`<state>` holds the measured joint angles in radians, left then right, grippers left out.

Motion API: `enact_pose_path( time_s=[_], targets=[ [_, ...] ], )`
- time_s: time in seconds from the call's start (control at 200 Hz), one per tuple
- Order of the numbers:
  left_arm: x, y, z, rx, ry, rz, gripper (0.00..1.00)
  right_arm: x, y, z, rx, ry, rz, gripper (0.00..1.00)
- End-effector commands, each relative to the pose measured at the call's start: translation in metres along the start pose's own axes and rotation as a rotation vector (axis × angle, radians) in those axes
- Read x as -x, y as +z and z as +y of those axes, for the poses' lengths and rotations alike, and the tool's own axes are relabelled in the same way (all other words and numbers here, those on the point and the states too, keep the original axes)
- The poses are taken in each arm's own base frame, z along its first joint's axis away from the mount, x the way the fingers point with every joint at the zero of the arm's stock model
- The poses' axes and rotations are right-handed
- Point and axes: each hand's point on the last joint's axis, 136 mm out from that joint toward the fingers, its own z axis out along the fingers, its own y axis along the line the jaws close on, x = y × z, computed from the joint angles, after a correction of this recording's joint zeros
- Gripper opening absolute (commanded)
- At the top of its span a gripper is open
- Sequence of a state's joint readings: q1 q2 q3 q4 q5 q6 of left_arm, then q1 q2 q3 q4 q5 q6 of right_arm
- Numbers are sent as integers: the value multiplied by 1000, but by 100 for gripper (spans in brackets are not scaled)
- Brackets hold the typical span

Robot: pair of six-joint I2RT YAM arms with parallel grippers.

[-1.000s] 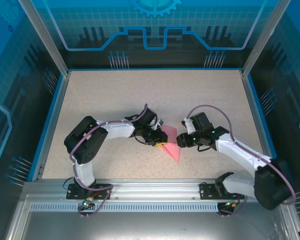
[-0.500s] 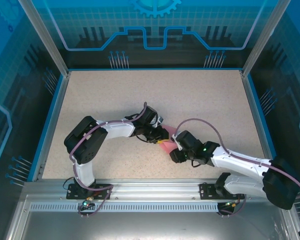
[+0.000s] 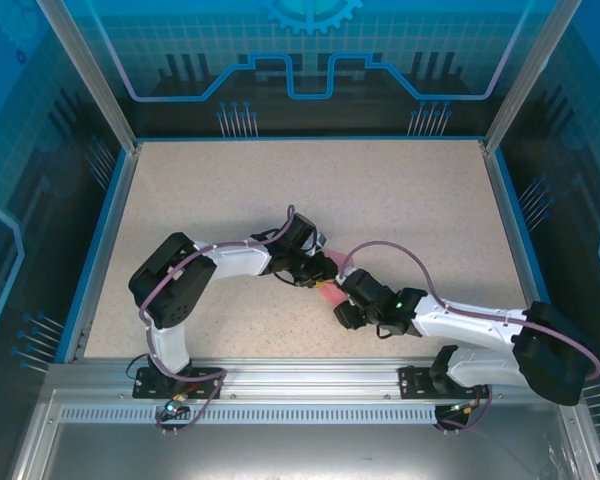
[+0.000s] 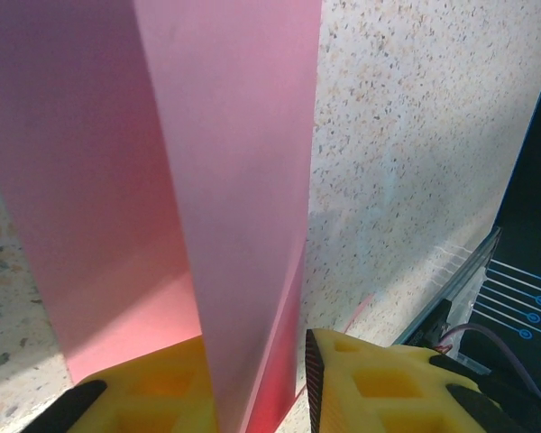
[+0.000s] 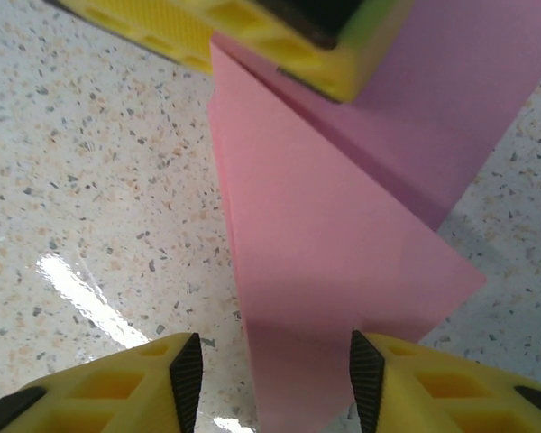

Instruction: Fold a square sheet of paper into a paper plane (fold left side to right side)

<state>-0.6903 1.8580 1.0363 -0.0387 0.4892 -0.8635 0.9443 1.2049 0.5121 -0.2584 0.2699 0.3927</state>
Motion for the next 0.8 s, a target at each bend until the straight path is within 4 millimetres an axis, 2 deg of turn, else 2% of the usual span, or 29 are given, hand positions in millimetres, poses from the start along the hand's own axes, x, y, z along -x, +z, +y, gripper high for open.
enact_pose_path(
  time_s=[0.0,0.3,0.65,0.795],
  targets=[
    [8,-7,-20,-24,28,-29,27,8,1,2,-34,-12,-25,51],
    [10,-9,-26,-25,33,-30,27,4,9,0,-89,-32,17,49],
    [10,-12,-23,-9,38,-40,28,-2,10,-2,-90,-22,35,26],
    [8,-17,-24,-10,47,-45,34,-6,10,-2,-85,-10,44,18]
  ],
)
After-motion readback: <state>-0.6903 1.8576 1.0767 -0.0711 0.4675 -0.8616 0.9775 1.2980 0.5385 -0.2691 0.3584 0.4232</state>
